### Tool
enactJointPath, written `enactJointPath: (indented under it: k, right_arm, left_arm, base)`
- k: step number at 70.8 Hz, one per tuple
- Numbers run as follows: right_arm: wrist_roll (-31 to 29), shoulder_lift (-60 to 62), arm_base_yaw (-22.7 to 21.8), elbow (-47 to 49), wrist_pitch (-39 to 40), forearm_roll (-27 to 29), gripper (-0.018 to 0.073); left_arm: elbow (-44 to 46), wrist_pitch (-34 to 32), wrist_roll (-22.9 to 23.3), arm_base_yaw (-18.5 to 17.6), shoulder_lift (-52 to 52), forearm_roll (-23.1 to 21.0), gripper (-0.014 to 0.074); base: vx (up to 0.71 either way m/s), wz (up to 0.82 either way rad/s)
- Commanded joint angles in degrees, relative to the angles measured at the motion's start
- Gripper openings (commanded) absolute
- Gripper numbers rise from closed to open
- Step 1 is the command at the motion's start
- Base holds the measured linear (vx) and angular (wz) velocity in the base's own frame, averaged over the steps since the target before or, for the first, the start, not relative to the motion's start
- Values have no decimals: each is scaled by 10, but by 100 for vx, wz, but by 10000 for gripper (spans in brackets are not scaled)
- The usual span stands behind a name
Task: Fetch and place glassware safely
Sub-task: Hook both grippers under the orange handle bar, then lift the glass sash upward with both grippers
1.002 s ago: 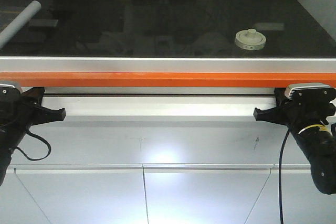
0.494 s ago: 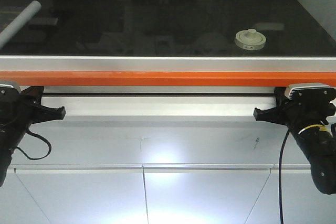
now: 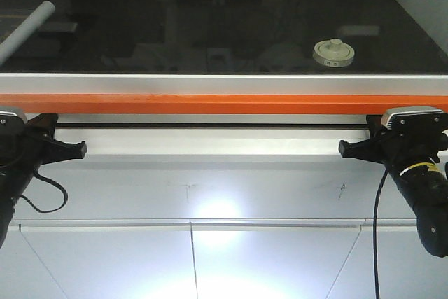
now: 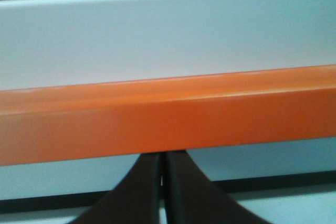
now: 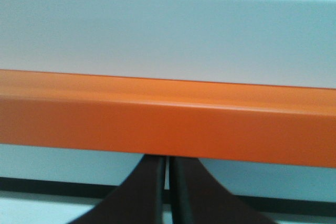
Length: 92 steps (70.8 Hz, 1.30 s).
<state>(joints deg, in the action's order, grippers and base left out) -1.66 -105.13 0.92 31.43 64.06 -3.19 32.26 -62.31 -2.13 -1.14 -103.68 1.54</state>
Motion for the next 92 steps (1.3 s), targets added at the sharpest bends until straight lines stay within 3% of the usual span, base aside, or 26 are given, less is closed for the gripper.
enactJointPath:
  k: [1, 28, 92]
  right_arm:
    - [-4, 31, -1, 28, 112, -5, -1]
    - [-2, 55, -1, 76, 73, -20, -1]
    - [-2, 150, -1, 77, 45, -20, -1]
  left_arm:
    - [12, -85, 3, -4, 41, -2, -7]
    - [12, -71, 3, -4, 76, -2, -7]
    - [12, -24, 3, -4, 201, -2, -7]
  base:
    - [0, 0]
    - [0, 0]
    - [0, 0]
